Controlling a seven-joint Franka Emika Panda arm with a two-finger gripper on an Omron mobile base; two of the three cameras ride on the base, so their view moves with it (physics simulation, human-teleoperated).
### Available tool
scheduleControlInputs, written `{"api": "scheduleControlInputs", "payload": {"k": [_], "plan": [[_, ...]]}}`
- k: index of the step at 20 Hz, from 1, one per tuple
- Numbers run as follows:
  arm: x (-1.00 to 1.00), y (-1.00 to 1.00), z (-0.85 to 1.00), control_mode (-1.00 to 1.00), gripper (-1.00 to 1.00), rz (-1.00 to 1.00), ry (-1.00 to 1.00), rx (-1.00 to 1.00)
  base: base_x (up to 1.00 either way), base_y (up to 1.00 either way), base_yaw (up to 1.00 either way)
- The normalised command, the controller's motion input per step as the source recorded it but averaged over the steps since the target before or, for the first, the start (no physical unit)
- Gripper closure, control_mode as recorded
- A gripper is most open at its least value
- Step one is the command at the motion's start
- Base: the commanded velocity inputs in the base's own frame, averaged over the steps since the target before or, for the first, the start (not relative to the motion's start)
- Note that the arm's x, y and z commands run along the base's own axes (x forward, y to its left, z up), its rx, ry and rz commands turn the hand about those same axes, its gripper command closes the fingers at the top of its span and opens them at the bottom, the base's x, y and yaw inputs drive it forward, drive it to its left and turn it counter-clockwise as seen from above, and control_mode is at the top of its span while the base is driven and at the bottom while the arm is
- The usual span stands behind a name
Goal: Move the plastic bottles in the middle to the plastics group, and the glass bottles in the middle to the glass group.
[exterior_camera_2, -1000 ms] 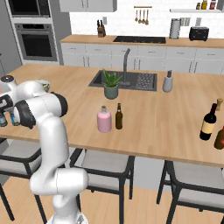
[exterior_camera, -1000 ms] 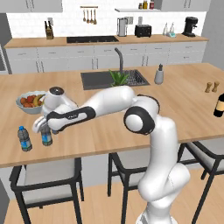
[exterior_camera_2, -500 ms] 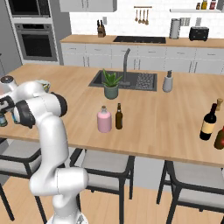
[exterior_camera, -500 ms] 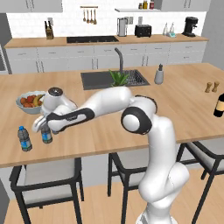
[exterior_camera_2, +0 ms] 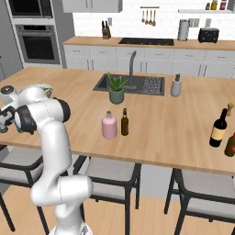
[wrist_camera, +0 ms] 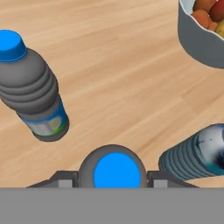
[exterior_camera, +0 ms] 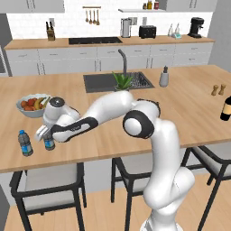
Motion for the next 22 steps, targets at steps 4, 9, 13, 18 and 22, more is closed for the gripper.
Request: {"api": "scheduleControlInputs", "payload": {"k": [4, 9, 13, 18, 22], "plan": [[0.0, 0.0, -0.12, -1.0, 1.0, 0.0, 0.0, 0.0, 0.0, 0.0, 0.0], [0.0, 0.0, 0.01, -1.0, 1.0, 0.0, 0.0, 0.0, 0.0, 0.0, 0.0], [0.0, 0.0, 0.0, -1.0, 1.0, 0.0, 0.0, 0.0, 0.0, 0.0, 0.0], [0.0, 0.0, 0.0, -1.0, -1.0, 0.0, 0.0, 0.0, 0.0, 0.0, 0.0], [0.03, 0.0, 0.0, -1.0, -1.0, 0.0, 0.0, 0.0, 0.0, 0.0, 0.0]]}}
